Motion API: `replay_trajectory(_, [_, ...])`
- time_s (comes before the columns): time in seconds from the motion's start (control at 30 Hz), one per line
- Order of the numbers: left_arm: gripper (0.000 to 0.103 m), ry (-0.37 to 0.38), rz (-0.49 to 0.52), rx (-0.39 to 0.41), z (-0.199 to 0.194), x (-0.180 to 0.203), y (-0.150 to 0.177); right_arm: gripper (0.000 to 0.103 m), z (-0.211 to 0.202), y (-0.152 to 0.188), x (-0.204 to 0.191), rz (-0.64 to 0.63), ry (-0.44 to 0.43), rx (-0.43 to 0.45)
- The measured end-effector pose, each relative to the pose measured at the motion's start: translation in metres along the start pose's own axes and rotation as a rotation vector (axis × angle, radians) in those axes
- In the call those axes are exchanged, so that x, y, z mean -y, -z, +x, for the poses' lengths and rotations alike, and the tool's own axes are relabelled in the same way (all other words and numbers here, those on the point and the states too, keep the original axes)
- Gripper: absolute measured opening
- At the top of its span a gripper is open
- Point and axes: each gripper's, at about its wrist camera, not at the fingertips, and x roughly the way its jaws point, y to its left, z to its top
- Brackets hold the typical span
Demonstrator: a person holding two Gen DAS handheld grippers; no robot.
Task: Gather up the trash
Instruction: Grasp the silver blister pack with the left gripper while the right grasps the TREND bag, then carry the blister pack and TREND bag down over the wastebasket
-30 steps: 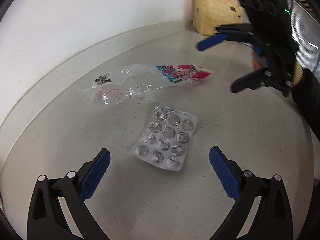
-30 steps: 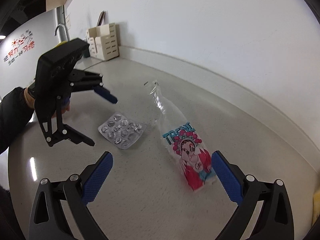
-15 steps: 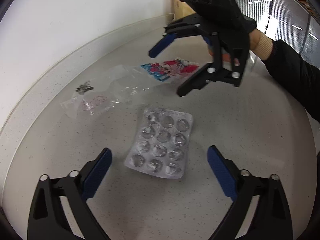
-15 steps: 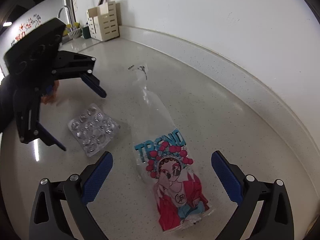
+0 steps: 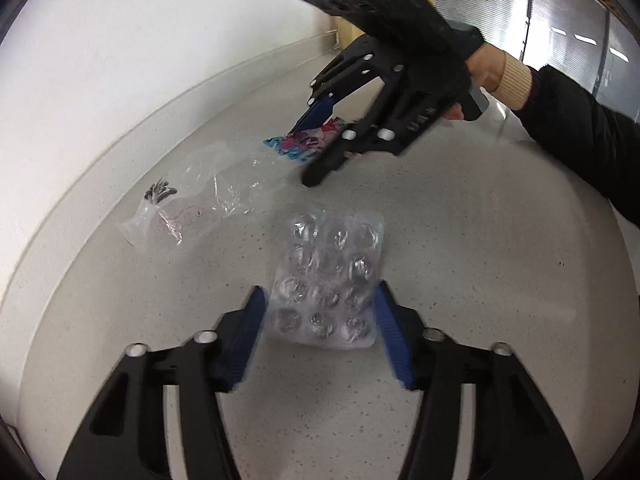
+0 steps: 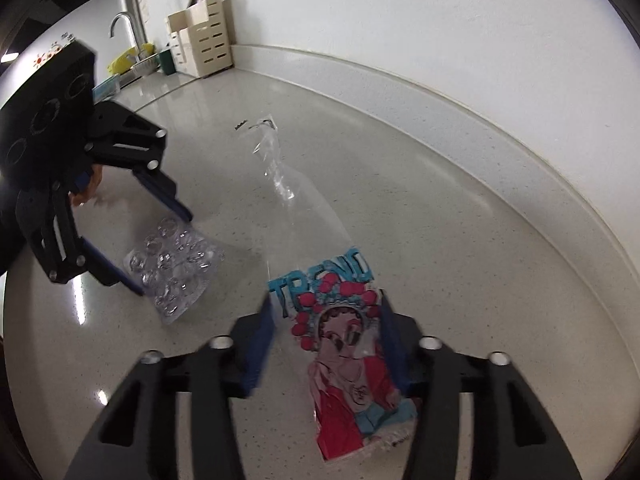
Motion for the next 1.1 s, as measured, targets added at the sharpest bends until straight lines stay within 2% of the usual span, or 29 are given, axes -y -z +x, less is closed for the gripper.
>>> replay_trajectory(0.03, [0.05,0.004,0.003,0.004,-0.002,0.001,-0.001,0.025,0.0,0.0,0.002,0.015,0.001,0.003])
replay_trajectory(0.13, [0.05,0.007,0.009,0.003,-0.007,0.002,-0.001,0.019,-0.002,0.0,0.003,0.036,-0.005,0.009])
replay_trajectory(0.33, [0.05,-0.001,0.034,0.006,-0.009,0.008,-0.006,0.016,-0.011,-0.001,-0.004,0.116,0.025,0.061])
replay_trajectory(0.5, [0.05,-0.044,0.045,0.039,-0.033,0.014,-0.009,0.016,-0.045,0.01,-0.014,0.221,0.061,0.146])
replay_trajectory(0.57, [0.05,-0.042,0.028,0.082,-0.053,0.021,-0.009,0.016,-0.058,0.017,-0.023,0.242,0.07,0.169])
replay_trajectory(0.73, [0.05,-0.075,0.026,0.118,-0.099,0.049,0.001,0.016,-0.086,0.038,-0.058,0.268,0.142,0.167])
replay_trajectory(0.83, [0.05,-0.1,0.019,0.124,-0.124,0.069,0.013,0.016,-0.103,0.05,-0.086,0.284,0.147,0.172])
replay_trajectory(0.87, [0.05,-0.099,0.011,0.131,-0.132,0.074,0.018,0.016,-0.108,0.054,-0.095,0.286,0.145,0.172])
replay_trajectory(0.9, [0.05,-0.091,0.021,0.104,-0.14,0.077,0.023,0.016,-0.115,0.058,-0.107,0.278,0.162,0.18])
replay_trajectory(0.97, [0.05,-0.095,0.01,0.122,-0.156,0.089,0.033,0.016,-0.128,0.066,-0.129,0.279,0.166,0.187])
replay_trajectory(1.1, [0.051,-0.115,0.006,0.129,-0.171,0.119,0.047,0.016,-0.149,0.078,-0.167,0.277,0.184,0.202])
